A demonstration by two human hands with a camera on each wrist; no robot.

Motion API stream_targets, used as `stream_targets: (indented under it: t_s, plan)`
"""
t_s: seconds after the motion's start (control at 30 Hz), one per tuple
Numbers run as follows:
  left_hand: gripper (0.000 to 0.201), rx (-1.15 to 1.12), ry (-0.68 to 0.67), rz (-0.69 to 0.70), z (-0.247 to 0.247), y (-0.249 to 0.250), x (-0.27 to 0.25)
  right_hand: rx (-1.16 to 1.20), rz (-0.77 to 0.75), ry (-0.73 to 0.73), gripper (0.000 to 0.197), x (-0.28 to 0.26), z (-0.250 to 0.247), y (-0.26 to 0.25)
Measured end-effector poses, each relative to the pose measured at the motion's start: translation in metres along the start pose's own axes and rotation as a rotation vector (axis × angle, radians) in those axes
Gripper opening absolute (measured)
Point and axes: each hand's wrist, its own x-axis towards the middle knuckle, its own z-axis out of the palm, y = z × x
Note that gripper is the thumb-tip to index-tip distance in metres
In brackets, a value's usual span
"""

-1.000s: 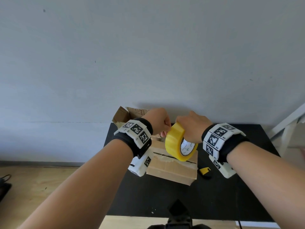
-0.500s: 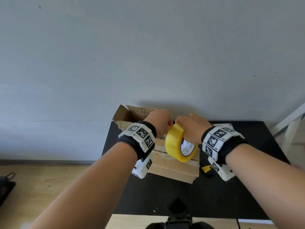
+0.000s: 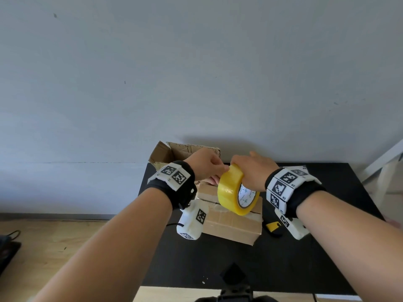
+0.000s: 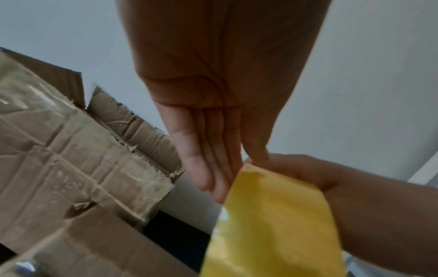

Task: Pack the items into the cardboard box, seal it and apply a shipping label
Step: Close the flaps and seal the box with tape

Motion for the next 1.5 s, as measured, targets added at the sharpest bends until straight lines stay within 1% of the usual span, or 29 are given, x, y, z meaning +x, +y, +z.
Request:
stream_targets:
  t_s: [0.1,0.17,0.37,0.57,0.77,0.93,1.0,1.07,1.13,1.23,1.27,1.43,1.5]
  plan:
    - [0.011,-0.099,-0.059,-0.017,-0.005,-0.006,-0.002,-0.004,-0.010,-0.011,0.028,-0.001,-0.001,0.000]
    - [0.008,-0.174,-0.080,-0.051,-0.006,-0.010,-0.001,-0.010,-0.020,-0.012,0.029,-0.001,0.000,0.000]
    - [0.003,-0.107,-0.129,-0.082,-0.013,-0.003,-0.001,-0.032,-0.022,-0.023,0.029,0.000,0.000,-0.001]
    - [0.009,-0.113,-0.092,-0.109,-0.012,-0.005,-0.003,-0.062,-0.035,-0.015,0.030,0.004,0.004,-0.001]
    - [0.009,-0.100,-0.053,-0.092,-0.010,-0.004,-0.004,-0.061,-0.052,0.013,0.028,0.006,0.006,-0.001]
    - [0.011,-0.091,-0.037,-0.073,-0.009,-0.005,-0.003,-0.065,-0.047,0.019,0.029,0.006,0.006,0.000]
    - [0.010,-0.084,-0.032,-0.062,-0.009,-0.004,-0.004,-0.060,-0.053,0.024,0.028,0.008,0.007,0.000]
    - [0.006,-0.088,0.005,-0.053,-0.005,-0.007,-0.004,-0.048,-0.055,0.026,0.028,0.008,0.007,0.000]
    - [0.007,-0.152,0.040,-0.062,-0.001,-0.012,-0.005,-0.040,-0.064,0.034,0.030,0.007,0.007,0.001]
    - [0.013,-0.298,-0.020,-0.117,-0.003,-0.018,-0.005,-0.030,-0.055,0.038,0.032,0.007,0.007,0.002]
    - [0.014,-0.315,-0.030,-0.128,-0.005,-0.018,-0.006,-0.033,-0.054,0.037,0.032,0.007,0.007,0.002]
    - [0.016,-0.225,-0.032,-0.142,-0.010,-0.015,-0.008,-0.070,-0.061,0.034,0.034,0.010,0.008,-0.002]
    - [0.013,-0.128,-0.031,-0.143,-0.012,-0.010,-0.009,-0.088,-0.065,0.031,0.033,0.013,0.009,-0.003]
